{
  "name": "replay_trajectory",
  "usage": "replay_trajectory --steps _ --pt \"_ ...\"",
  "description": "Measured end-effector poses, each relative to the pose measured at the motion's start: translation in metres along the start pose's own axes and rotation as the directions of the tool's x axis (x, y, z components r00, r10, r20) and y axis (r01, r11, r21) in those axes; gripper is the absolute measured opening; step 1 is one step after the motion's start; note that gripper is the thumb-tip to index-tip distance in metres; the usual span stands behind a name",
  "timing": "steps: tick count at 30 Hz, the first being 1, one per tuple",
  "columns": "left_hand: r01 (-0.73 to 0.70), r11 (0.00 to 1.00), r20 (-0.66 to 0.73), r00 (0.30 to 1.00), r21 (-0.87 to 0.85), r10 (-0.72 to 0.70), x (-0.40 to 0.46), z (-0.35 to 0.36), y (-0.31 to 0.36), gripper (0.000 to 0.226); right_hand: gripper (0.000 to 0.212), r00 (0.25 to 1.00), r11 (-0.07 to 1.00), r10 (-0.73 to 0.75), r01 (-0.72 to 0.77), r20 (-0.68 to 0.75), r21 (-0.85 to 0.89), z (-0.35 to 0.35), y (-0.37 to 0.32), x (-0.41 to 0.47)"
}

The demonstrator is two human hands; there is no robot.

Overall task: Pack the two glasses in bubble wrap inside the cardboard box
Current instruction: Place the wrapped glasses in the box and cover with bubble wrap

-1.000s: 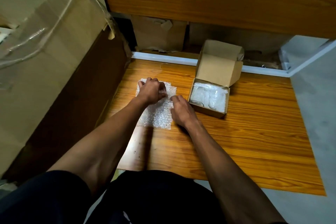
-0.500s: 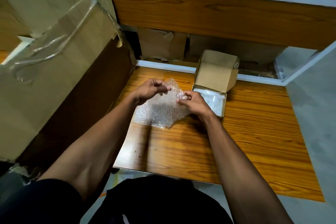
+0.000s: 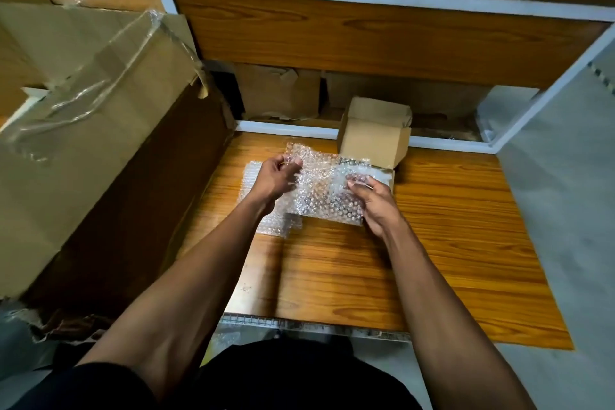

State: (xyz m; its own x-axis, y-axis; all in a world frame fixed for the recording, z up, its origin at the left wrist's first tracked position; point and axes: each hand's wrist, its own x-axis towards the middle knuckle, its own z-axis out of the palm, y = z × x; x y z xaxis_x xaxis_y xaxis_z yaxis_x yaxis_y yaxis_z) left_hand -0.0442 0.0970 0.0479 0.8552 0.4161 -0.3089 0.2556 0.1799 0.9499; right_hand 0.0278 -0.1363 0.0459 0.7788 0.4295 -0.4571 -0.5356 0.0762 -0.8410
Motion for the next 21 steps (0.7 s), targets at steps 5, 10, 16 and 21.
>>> replay_trajectory --steps 5,10,16,21 --pt "0.019 1.000 0.088 0.996 0.002 -0.019 -0.003 0.004 0.001 0.039 0.086 0.993 0.989 -0.060 0.045 -0.106 -0.138 -0.017 -0.013 -0.002" --pt "-0.047 0.998 0.132 0.990 -0.048 0.053 -0.009 0.011 0.005 0.019 0.019 0.979 0.956 -0.158 0.119 -0.126 -0.269 -0.030 -0.025 -0.009" --pt "-0.082 0.992 0.183 0.978 -0.094 0.098 -0.010 0.017 0.007 0.027 0.031 0.981 0.969 -0.154 0.127 -0.114 -0.211 -0.036 -0.037 -0.017" --pt "-0.066 0.997 0.229 0.970 -0.047 0.075 -0.008 0.018 0.005 0.038 0.034 0.984 0.980 -0.117 0.094 -0.131 -0.176 -0.043 -0.041 -0.020"
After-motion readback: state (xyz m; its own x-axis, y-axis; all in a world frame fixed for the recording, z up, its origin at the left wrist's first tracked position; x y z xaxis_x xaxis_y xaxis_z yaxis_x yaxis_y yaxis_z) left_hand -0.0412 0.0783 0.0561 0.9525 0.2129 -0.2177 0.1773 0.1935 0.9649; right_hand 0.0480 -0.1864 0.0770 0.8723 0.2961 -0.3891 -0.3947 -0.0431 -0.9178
